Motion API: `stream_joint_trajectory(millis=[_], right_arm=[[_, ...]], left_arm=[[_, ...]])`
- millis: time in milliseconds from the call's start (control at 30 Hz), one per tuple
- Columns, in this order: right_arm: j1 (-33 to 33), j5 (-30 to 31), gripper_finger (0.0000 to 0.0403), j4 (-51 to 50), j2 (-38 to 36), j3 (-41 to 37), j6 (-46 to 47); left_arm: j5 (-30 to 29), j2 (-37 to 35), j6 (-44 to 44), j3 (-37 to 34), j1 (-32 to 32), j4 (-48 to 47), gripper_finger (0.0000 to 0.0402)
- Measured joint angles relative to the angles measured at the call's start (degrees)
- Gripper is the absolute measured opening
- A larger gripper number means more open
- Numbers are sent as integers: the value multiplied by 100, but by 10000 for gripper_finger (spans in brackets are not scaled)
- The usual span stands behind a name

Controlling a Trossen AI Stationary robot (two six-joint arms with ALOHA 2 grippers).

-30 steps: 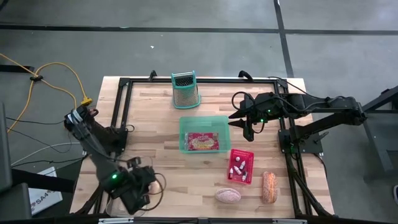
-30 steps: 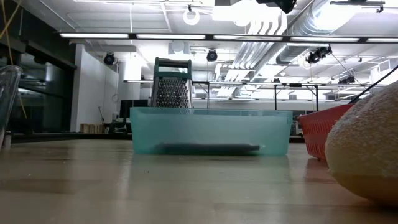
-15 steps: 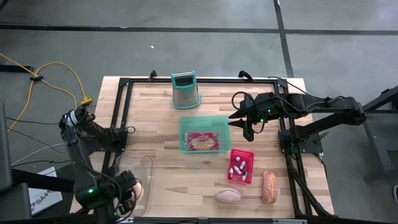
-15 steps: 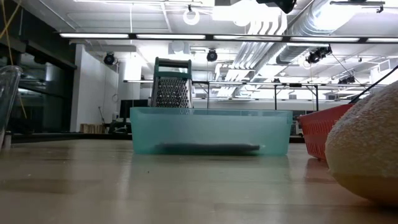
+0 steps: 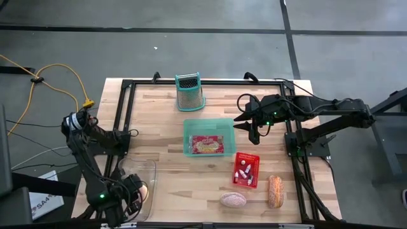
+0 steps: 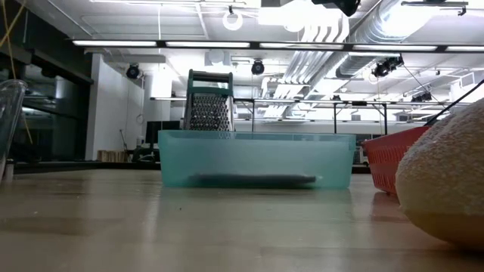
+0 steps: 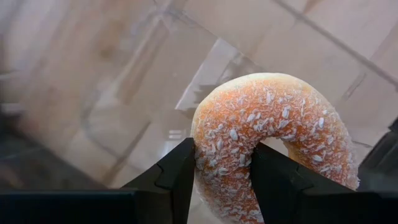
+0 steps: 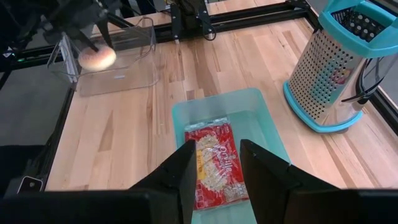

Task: Pick & Place Food Item
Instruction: Put the doughnut into the transparent bin

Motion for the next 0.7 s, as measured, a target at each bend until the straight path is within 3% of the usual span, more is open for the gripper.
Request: stream_joint_trajectory(millis=[367,700], right_arm=[[1,0,112,0,0,0,-1],[1,0,112,2,0,0,-1]], left_arm=[[286,2,20,-961,0,1579,135],[388,2,-4,-1071,23,1891,136]])
